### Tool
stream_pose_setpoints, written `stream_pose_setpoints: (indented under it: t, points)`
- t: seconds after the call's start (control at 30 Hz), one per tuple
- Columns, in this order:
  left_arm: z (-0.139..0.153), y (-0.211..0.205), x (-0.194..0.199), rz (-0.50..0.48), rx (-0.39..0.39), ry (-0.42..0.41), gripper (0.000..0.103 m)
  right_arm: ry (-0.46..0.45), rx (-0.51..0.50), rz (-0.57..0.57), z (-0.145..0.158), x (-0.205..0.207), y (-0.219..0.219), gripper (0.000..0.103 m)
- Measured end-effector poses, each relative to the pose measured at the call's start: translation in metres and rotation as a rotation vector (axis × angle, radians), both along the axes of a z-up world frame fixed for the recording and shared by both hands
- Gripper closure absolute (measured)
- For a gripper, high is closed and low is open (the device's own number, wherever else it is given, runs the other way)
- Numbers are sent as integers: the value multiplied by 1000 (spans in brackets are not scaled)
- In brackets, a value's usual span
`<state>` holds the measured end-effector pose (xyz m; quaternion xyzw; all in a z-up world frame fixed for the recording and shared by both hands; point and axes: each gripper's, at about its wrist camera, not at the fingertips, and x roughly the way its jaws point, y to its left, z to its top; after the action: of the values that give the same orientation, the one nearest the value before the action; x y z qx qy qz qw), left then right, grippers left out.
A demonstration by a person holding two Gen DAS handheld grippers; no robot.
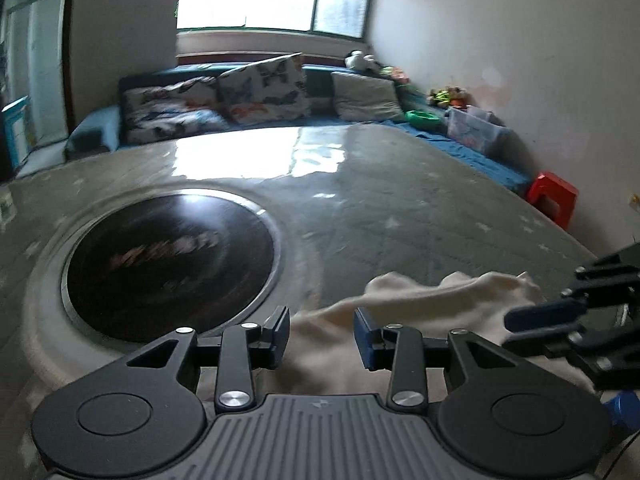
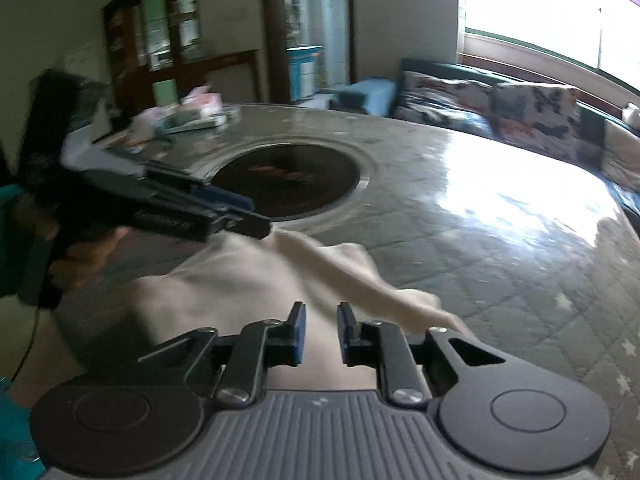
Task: Fold clothes
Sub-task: 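Grasp the folded bundle edge with the right gripper and lift it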
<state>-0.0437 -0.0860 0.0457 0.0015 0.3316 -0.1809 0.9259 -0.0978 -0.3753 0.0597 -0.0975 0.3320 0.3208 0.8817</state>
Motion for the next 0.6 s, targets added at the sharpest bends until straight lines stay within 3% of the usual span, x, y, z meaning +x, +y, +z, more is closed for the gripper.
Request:
stream_pose_setpoints:
  t: [0.37, 0.47, 0.6]
  points:
    - [-15, 32, -25, 40, -7, 44, 58, -30, -70, 274, 0, -36, 67, 65]
    - [-17, 36, -25, 68, 14, 46, 58, -39, -93, 301, -1, -38, 82, 65]
    - [-8, 58, -25, 133, -36, 48, 58, -59, -126, 339, -4, -40, 99, 65]
